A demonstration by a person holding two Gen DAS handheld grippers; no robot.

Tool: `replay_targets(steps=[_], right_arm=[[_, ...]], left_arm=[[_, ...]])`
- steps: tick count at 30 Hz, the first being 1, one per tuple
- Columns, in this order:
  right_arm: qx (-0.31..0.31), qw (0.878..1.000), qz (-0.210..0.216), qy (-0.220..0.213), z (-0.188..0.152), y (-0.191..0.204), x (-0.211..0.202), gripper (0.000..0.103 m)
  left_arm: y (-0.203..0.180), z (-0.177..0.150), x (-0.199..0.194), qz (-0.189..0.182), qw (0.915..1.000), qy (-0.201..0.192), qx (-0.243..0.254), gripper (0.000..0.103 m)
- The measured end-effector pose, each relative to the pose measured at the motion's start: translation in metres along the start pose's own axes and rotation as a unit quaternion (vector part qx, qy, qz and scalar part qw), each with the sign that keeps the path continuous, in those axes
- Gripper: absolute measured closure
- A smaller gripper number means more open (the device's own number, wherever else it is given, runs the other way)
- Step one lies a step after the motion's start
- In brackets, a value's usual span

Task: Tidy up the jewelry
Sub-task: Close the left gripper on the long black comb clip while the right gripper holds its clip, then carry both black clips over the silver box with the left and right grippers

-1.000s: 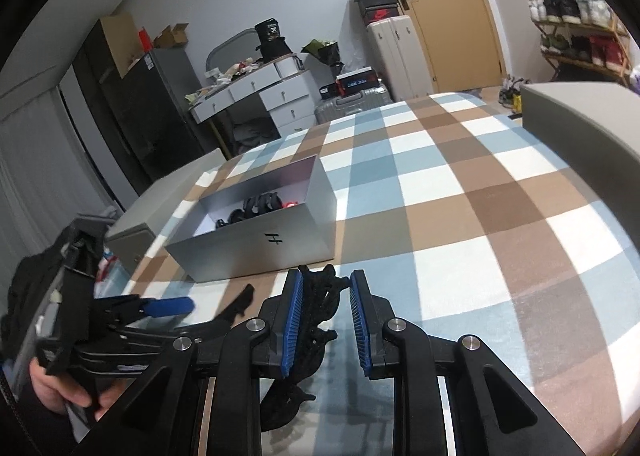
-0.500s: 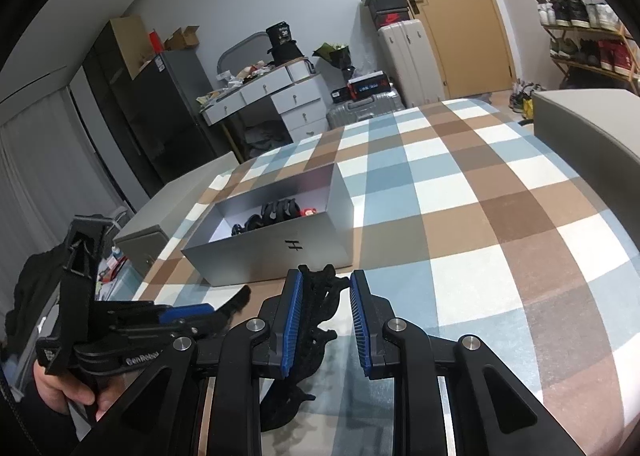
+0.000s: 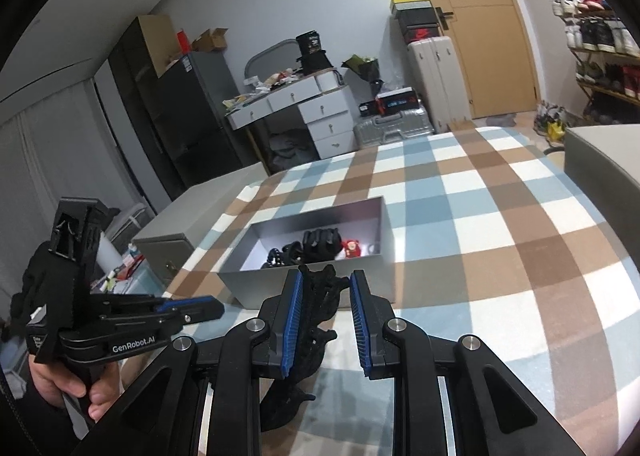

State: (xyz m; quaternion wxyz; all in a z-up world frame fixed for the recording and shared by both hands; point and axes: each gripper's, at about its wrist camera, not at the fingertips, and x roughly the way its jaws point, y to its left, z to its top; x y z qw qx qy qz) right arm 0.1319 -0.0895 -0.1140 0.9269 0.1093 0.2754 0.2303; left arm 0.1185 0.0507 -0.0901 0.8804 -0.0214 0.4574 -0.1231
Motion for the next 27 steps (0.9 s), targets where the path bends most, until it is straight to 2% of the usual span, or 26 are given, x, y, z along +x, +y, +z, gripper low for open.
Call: replay_targets(steps=[1, 3, 4, 5, 6, 10, 12, 15, 16, 17, 18, 19, 22, 24, 27], right_arm=[[0.000, 1.000, 0.001, 0.002, -0.001, 0.000, 0.002, 0.080], [0.002, 1.000, 0.002, 0.008, -0.003, 0.000, 0.006, 0.080], [0.004, 1.000, 0.003, 0.011, -0.004, 0.000, 0.008, 0.080], [0.006, 1.000, 0.004, 0.014, -0.005, -0.001, 0.010, 0.080], [0.006, 1.000, 0.005, 0.015, -0.006, -0.001, 0.010, 0.080], [0.005, 1.000, 0.004, 0.017, -0.006, 0.000, 0.011, 0.080], [0.005, 1.000, 0.003, 0.017, -0.006, 0.000, 0.011, 0.080], [0.005, 1.000, 0.003, 0.016, -0.006, 0.000, 0.011, 0.080], [0.005, 1.000, 0.002, 0.016, -0.006, 0.000, 0.011, 0.080], [0.005, 1.000, 0.004, 0.017, -0.006, 0.000, 0.011, 0.080], [0.005, 1.000, 0.005, 0.017, -0.006, 0.000, 0.012, 0.080], [0.005, 1.000, 0.005, 0.018, -0.006, 0.000, 0.012, 0.080], [0.004, 1.000, 0.005, 0.019, -0.007, 0.000, 0.013, 0.080], [0.006, 1.000, 0.004, 0.020, -0.007, -0.002, 0.013, 0.080], [0.008, 1.000, 0.005, 0.016, -0.005, -0.004, 0.011, 0.080]], left_arm=[[0.003, -0.002, -0.001, -0.002, 1.0000, 0.002, -0.006, 0.098], [0.008, -0.005, 0.006, -0.015, 0.9994, 0.024, -0.019, 0.084], [0.009, -0.008, 0.009, -0.022, 0.9989, 0.033, -0.025, 0.070], [0.011, -0.010, 0.012, -0.035, 0.9981, 0.037, -0.033, 0.064], [0.011, -0.013, 0.014, -0.045, 0.9975, 0.039, -0.038, 0.063], [0.002, -0.019, 0.030, -0.051, 0.9959, 0.069, -0.026, 0.062], [-0.002, -0.019, 0.032, -0.045, 0.9966, 0.067, -0.016, 0.062], [-0.009, -0.016, 0.032, 0.000, 0.9986, 0.051, 0.011, 0.062], [-0.011, -0.014, 0.036, 0.014, 0.9981, 0.057, 0.020, 0.067], [-0.013, -0.013, 0.037, 0.023, 0.9980, 0.052, 0.030, 0.077], [-0.014, -0.012, 0.039, 0.032, 0.9973, 0.053, 0.038, 0.080], [-0.016, -0.011, 0.040, 0.040, 0.9966, 0.052, 0.049, 0.088], [-0.015, -0.012, 0.040, 0.032, 0.9964, 0.054, 0.057, 0.089], [-0.013, -0.013, 0.037, 0.013, 0.9971, 0.057, 0.049, 0.090], [-0.013, -0.015, 0.027, 0.005, 0.9979, 0.045, 0.047, 0.090]])
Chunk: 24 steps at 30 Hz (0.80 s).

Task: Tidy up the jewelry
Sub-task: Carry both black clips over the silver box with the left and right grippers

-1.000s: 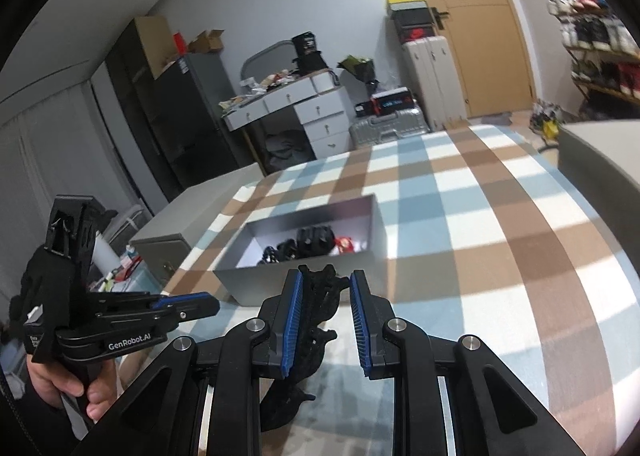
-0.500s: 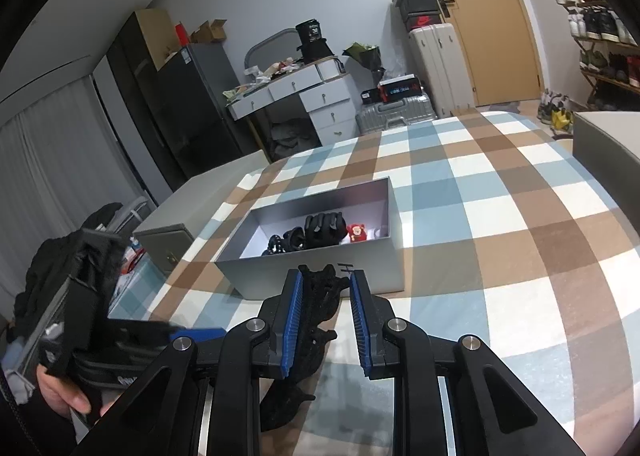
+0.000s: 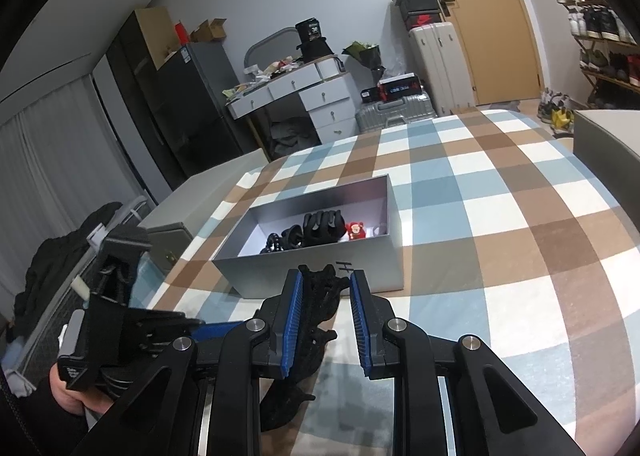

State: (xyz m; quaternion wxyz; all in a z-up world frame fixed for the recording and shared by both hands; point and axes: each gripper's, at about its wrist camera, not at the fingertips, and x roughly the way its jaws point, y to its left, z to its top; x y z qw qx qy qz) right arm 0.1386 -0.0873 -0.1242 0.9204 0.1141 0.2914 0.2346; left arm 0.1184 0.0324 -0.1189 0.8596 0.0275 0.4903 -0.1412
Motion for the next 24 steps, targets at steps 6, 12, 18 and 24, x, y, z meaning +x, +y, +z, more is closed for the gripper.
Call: replay_targets(steps=[6, 12, 18, 24], right_arm=[[0.002, 1.000, 0.016, -0.010, 0.015, 0.000, -0.003, 0.080], [0.021, 0.999, 0.047, -0.007, 0.039, -0.001, 0.012, 0.080], [0.018, 0.999, 0.045, -0.002, 0.047, -0.001, 0.027, 0.080], [0.036, 0.999, 0.033, -0.016, 0.046, -0.018, 0.019, 0.080]], left_arm=[[-0.007, 0.012, -0.039, -0.026, 0.9986, -0.045, 0.010, 0.093], [0.003, 0.049, -0.053, -0.047, 0.9945, -0.093, 0.002, 0.102], [0.016, 0.053, -0.044, -0.076, 0.9931, -0.087, -0.019, 0.102], [0.001, 0.037, -0.010, -0.123, 0.9922, -0.012, -0.017, 0.076]])
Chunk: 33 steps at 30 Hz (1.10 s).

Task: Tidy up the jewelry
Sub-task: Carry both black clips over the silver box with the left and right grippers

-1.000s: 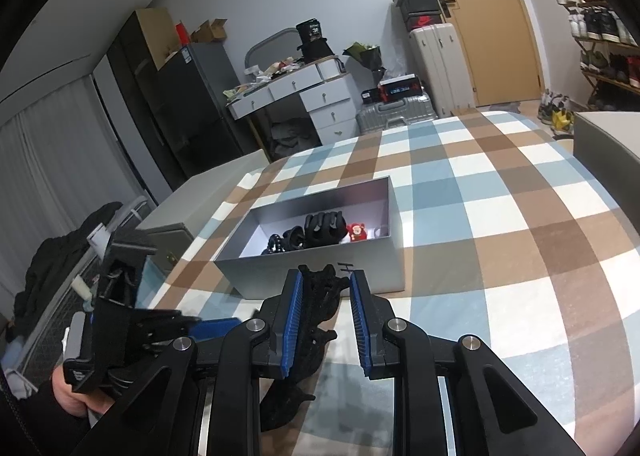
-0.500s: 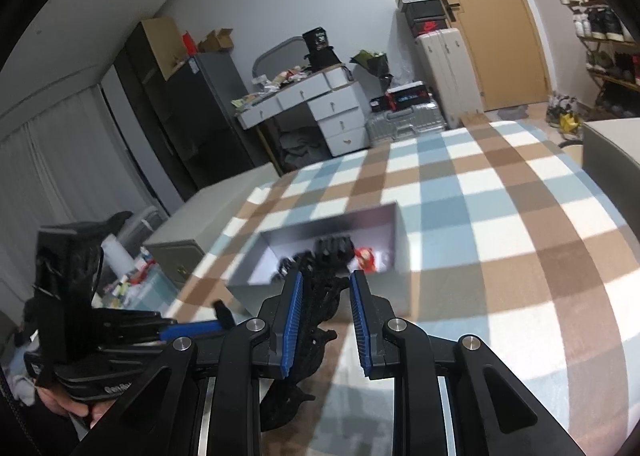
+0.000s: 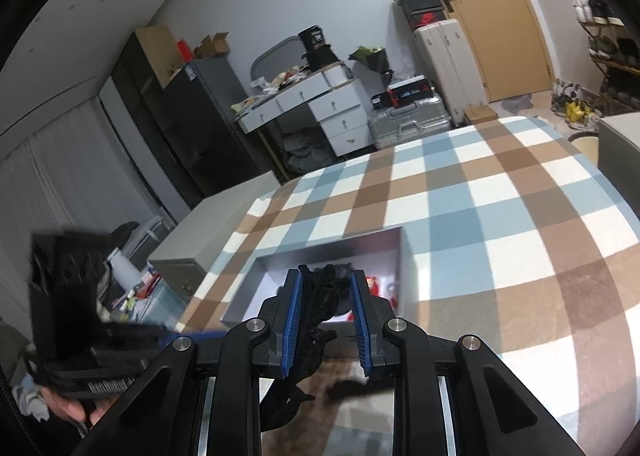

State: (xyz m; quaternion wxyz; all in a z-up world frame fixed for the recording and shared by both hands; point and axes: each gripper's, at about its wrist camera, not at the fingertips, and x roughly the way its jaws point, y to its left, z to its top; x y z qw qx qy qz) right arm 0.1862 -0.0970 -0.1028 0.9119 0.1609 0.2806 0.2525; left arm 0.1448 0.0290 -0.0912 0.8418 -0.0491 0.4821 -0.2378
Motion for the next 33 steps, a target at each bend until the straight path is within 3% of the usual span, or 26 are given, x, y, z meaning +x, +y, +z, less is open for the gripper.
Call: replay_targets(steps=[4, 8, 12, 16, 18, 22, 24, 27, 33], right_arm=[[0.018, 1.000, -0.022, -0.011, 0.000, -0.019, -0.016, 0.080], [0.028, 0.999, -0.036, -0.011, -0.003, -0.032, -0.027, 0.080], [0.038, 0.998, -0.039, -0.016, -0.006, -0.041, -0.036, 0.080], [0.040, 0.998, -0.043, -0.024, -0.007, -0.047, -0.044, 0.080], [0.043, 0.998, -0.042, -0.025, -0.007, -0.050, -0.047, 0.079], [0.047, 0.998, -0.039, -0.028, -0.008, -0.053, -0.048, 0.079], [0.048, 0.998, -0.037, -0.029, -0.009, -0.053, -0.049, 0.079], [0.049, 0.998, -0.035, -0.032, -0.009, -0.052, -0.051, 0.079], [0.043, 0.998, -0.029, -0.032, -0.009, -0.046, -0.053, 0.079]], left_arm=[[-0.027, -0.004, 0.026, -0.008, 0.9988, 0.031, 0.036, 0.056], [-0.053, 0.002, 0.053, 0.004, 0.9950, 0.042, 0.091, 0.055], [-0.058, 0.011, 0.078, 0.026, 0.9916, 0.061, 0.111, 0.055], [-0.057, 0.016, 0.089, 0.046, 0.9889, 0.055, 0.131, 0.056], [-0.062, 0.018, 0.093, 0.054, 0.9860, 0.056, 0.147, 0.060], [-0.074, 0.016, 0.096, 0.054, 0.9788, 0.063, 0.187, 0.088], [-0.078, 0.014, 0.095, 0.062, 0.9753, 0.064, 0.202, 0.090], [-0.076, 0.014, 0.091, 0.049, 0.9771, 0.071, 0.194, 0.090], [-0.081, 0.012, 0.055, 0.051, 0.9805, 0.029, 0.187, 0.090]])
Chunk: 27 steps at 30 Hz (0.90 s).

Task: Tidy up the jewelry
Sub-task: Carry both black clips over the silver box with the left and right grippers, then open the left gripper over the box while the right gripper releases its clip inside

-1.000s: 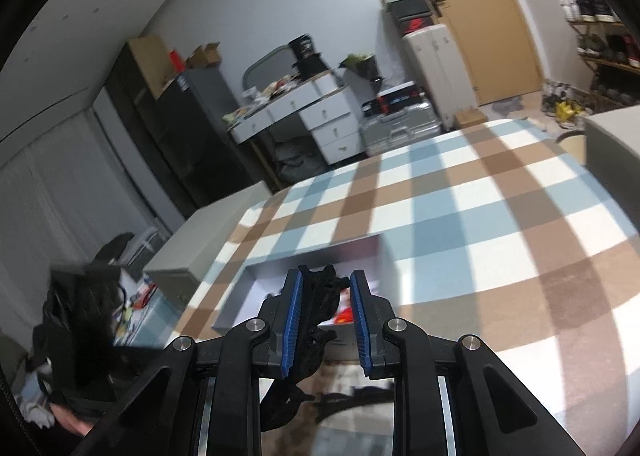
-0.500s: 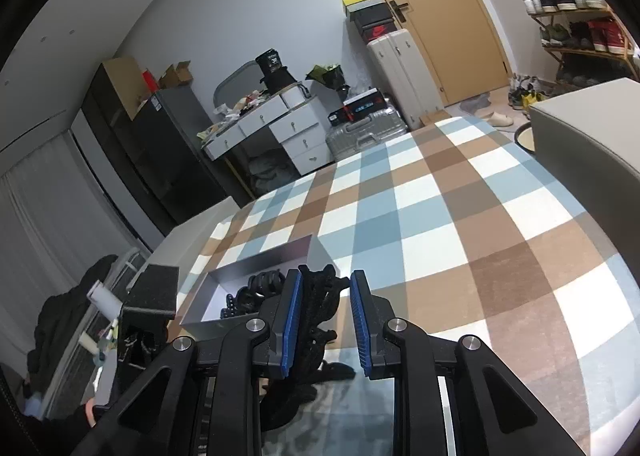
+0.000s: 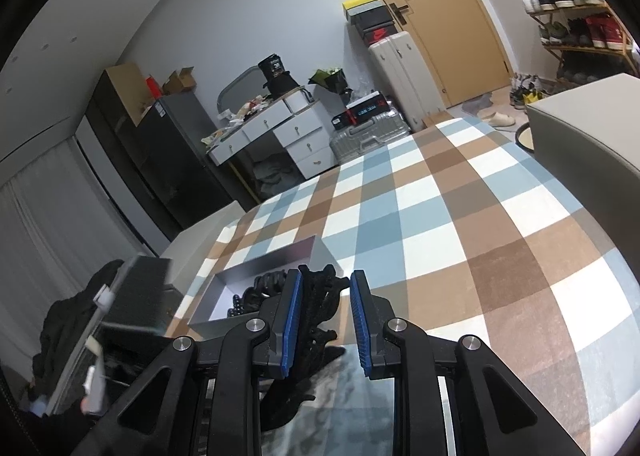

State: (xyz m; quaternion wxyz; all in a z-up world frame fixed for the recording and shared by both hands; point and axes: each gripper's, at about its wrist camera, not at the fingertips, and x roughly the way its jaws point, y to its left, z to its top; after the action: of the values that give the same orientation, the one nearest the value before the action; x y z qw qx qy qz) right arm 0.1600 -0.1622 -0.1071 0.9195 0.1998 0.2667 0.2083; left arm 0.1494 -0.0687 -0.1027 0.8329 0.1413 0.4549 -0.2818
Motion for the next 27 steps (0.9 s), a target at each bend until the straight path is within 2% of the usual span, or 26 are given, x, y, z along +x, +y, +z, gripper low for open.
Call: replay_targets(steps=[4, 11, 17, 22, 27], right_arm=[[-0.014, 1.000, 0.011, 0.001, 0.005, 0.011, 0.004, 0.079], [-0.028, 0.998, 0.058, 0.023, 0.020, 0.038, 0.036, 0.079], [-0.014, 0.996, 0.080, 0.044, 0.032, 0.049, 0.081, 0.079], [-0.003, 0.996, 0.074, 0.057, 0.035, 0.049, 0.110, 0.079], [-0.023, 0.996, 0.053, 0.061, 0.031, 0.052, 0.129, 0.079]], left_arm=[[0.007, -0.002, -0.036, 0.005, 0.9990, -0.041, -0.019, 0.090], [0.056, 0.003, -0.071, 0.047, 0.9913, -0.090, -0.083, 0.090], [0.093, 0.006, -0.058, 0.064, 0.9885, -0.088, -0.106, 0.090], [0.110, 0.002, -0.050, 0.059, 0.9895, -0.077, -0.107, 0.090], [0.120, 0.001, -0.044, 0.044, 0.9903, -0.070, -0.111, 0.090]])
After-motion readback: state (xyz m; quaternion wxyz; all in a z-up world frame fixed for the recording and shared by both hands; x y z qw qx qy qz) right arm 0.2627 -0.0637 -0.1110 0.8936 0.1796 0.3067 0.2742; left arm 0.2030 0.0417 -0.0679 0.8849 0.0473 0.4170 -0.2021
